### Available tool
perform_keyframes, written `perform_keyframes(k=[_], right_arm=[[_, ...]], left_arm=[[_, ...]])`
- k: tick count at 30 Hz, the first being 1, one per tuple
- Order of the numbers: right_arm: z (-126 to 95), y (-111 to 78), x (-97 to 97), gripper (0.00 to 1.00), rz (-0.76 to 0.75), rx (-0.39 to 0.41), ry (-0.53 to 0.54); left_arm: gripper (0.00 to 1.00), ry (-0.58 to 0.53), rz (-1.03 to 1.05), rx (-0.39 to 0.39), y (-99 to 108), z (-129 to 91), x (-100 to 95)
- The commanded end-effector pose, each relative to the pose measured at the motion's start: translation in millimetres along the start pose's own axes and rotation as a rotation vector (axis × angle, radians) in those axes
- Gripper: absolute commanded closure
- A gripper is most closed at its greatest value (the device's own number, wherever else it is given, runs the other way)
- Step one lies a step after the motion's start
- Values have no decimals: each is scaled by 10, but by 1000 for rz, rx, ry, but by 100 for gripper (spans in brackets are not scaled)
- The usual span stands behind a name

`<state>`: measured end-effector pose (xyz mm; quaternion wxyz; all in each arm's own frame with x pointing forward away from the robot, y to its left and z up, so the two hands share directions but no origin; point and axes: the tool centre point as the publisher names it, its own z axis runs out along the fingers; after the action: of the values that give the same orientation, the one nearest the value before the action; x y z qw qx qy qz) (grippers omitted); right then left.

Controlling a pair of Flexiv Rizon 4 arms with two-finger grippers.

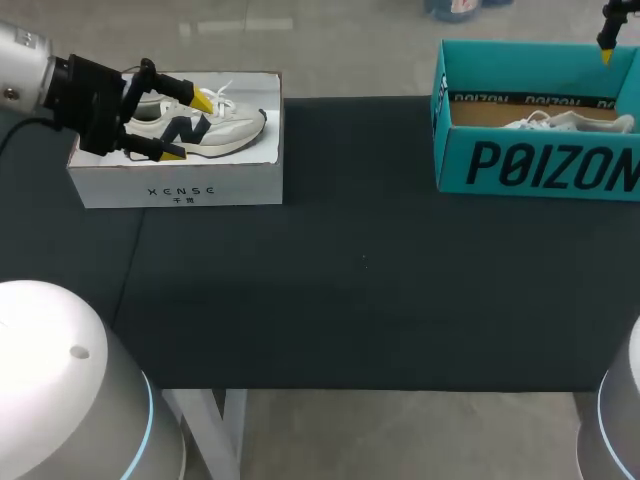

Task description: Take the shoe out of the shoebox, open the shoe tongue, remove and reinsert the insole, then place the shoe into the shoebox

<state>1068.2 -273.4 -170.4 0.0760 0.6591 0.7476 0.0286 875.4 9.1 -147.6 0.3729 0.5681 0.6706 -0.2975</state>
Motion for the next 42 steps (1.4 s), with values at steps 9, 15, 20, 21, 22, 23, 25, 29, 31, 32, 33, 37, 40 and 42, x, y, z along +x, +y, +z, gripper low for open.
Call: perform_keyframes(k=[9,15,20,21,22,23,25,29,31,32,33,37,40,42], right_arm=[[-128,-195,91,0,-170,-139,-9],[-128,-195,91,0,-170,-139,-9],[-128,-195,91,0,-170,-139,-9],[-128,-195,91,0,-170,-139,-9],[-128,-195,91,0,-170,-139,-9],[-128,-195,91,0,-170,-139,-9],[-128,-195,91,0,-170,-139,-9],[-128,-195,91,0,-170,-139,-9],[-128,-195,91,0,-170,-139,-9],[-128,-195,91,0,-170,-139,-9],[-128,-195,91,0,-170,-139,-9],[-128,-195,91,0,-170,-139,-9],[-128,-195,91,0,-170,-139,-9],[-128,-195,91,0,-170,-139,-9]], left_arm=[[0,3,0,1,5,4,-6],[0,3,0,1,5,4,-6],[0,3,0,1,5,4,-6],[0,3,0,1,5,4,-6],[0,3,0,1,5,4,-6],[0,3,0,1,5,4,-6],[0,3,0,1,5,4,-6],[0,18,22,-7,72,-47,14],[0,80,48,-16,257,-127,90],[0,114,39,-11,414,-179,160],[0,132,38,-9,482,-200,192],[0,261,56,39,905,-336,356],[0,295,101,39,1217,-440,407],[0,396,134,16,1441,-486,468]])
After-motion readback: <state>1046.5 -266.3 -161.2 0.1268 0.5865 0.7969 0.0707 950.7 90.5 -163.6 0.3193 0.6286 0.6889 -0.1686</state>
